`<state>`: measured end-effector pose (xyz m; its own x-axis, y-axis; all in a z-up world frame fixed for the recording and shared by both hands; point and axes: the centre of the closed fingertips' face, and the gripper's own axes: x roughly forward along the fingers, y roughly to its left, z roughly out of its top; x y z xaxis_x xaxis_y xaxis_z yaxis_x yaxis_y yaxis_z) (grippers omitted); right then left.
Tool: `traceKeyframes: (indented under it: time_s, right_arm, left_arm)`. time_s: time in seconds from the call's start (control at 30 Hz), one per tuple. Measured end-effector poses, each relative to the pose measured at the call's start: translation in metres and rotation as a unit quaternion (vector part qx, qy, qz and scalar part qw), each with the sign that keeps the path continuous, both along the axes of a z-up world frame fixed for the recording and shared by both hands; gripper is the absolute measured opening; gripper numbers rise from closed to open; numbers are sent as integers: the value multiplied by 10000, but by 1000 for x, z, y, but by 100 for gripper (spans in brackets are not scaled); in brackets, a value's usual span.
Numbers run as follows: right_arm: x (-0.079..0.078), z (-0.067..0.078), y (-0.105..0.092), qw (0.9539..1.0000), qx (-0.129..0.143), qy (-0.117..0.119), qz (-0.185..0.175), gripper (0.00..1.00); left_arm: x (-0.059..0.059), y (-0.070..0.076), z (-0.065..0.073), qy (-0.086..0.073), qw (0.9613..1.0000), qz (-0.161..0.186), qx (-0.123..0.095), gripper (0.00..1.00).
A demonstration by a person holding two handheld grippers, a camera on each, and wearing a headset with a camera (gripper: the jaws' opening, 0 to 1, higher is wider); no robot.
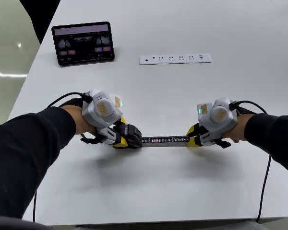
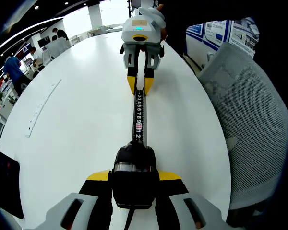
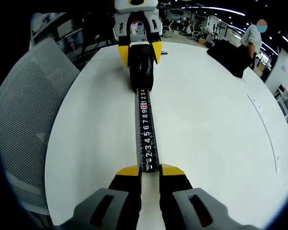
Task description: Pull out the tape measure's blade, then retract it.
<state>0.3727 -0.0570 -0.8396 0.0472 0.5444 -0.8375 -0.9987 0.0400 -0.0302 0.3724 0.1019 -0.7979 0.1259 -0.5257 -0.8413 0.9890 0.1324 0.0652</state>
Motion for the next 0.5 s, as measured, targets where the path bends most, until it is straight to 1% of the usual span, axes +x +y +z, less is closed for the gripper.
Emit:
traceKeyframes:
  time_s: [0.2, 0.5]
  right_arm:
    - [-1, 2, -5, 10000, -44, 4, 19, 8]
    - [0, 2, -21, 9999, -88, 25, -65, 8]
  left_arm:
    - [1, 0, -1, -2, 10000, -1, 9, 30]
    - [0, 0, 0, -5, 10000, 3, 21, 30]
